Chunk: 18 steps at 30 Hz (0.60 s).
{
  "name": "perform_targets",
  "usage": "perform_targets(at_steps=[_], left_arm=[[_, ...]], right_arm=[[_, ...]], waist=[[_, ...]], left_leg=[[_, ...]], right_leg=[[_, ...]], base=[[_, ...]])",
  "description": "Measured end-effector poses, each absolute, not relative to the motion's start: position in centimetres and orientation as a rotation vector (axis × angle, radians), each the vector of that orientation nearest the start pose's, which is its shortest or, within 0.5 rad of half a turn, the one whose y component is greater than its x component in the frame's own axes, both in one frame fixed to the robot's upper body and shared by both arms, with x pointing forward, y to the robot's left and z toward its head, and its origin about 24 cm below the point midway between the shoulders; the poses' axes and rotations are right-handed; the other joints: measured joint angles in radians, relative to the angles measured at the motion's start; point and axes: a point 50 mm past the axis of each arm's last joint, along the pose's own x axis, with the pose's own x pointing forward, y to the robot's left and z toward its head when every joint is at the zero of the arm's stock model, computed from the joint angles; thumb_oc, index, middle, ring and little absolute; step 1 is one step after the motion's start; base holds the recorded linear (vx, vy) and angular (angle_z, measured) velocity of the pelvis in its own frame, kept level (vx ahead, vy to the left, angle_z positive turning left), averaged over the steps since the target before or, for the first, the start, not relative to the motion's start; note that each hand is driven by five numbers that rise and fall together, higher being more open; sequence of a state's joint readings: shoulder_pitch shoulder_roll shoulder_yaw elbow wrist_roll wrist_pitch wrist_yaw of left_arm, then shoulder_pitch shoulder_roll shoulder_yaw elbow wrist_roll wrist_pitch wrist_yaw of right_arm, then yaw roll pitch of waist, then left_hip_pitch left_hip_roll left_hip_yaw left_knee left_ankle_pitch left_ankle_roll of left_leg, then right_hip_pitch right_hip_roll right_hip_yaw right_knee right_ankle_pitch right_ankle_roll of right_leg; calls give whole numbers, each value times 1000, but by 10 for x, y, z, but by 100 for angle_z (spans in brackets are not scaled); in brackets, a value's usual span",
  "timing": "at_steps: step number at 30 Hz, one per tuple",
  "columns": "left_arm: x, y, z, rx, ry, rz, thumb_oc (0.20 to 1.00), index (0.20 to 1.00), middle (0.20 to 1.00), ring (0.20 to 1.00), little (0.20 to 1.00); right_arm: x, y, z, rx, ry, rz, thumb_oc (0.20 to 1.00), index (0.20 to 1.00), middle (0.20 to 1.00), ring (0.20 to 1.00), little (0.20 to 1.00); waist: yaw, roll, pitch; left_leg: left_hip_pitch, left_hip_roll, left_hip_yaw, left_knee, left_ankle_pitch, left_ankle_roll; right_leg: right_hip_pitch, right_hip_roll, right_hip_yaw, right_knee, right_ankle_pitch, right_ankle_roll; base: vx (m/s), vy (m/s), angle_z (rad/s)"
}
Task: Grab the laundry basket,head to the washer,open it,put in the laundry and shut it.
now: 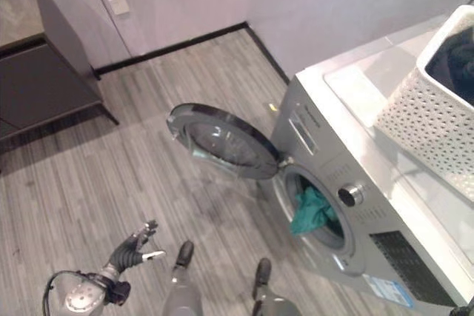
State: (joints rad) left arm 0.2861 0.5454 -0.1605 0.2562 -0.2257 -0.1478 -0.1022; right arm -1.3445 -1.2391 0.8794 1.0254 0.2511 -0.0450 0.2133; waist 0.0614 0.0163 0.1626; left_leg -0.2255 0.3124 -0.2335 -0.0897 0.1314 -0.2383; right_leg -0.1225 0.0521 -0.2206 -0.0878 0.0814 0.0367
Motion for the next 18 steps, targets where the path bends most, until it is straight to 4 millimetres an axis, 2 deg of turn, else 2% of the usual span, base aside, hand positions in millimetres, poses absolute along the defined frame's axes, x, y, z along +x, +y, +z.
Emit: perform_targets(at_steps=[3, 7, 10, 11, 13, 18], left_arm=[[165, 253, -39, 294, 445, -140, 1000, 1000, 1000, 1000, 1000], [166, 253, -38, 298, 440, -130, 1000, 1000, 1000, 1000, 1000], [164, 254, -39, 306, 447, -128, 1000, 1000, 1000, 1000, 1000], [163, 255, -40, 308, 451, -122, 1000, 1000, 1000, 1000, 1000], [163, 255, -40, 309, 450, -119, 1000, 1000, 1000, 1000, 1000], [160, 258, -41, 317, 456, -88, 1000, 1000, 1000, 1000, 1000]], right_arm=[[326, -383, 342, -1068, 0, -376, 200, 200, 200, 200, 200], [304, -401, 383, -927, -135, -582, 200, 200, 200, 200, 200], [289, -407, 407, -887, -220, -705, 200, 200, 200, 200, 200], [286, -406, 412, -902, -229, -737, 200, 200, 200, 200, 200], [278, -399, 437, -893, -327, -797, 200, 200, 200, 200, 200], [271, -399, 446, -974, -373, -937, 200, 200, 200, 200, 200]], waist=[[-20, -25, -14], [-28, -50, -30], [-41, -64, -50], [-45, -66, -57], [-53, -71, -63], [-56, -91, -108]], left_leg=[[15, 4, 3, -1, -4, 2], [40, 6, 21, -1, -9, 3], [53, 8, 23, -1, -12, 6], [54, 9, 23, -1, -13, 5], [67, 10, 25, -1, -13, 5], [68, 12, 25, -1, -19, 14]], right_leg=[[12, 1, 5, 0, 0, -6], [26, 1, 19, 0, 1, -8], [40, 3, 19, 0, -3, -10], [41, 5, 19, 0, -3, -10], [52, 6, 21, 0, -3, -11], [55, 8, 22, -1, -10, -16]], base=[[59, 9, -4], [63, 6, -10], [50, -3, -1], [37, -3, 0], [14, -1, -2], [6, -1, 0]])
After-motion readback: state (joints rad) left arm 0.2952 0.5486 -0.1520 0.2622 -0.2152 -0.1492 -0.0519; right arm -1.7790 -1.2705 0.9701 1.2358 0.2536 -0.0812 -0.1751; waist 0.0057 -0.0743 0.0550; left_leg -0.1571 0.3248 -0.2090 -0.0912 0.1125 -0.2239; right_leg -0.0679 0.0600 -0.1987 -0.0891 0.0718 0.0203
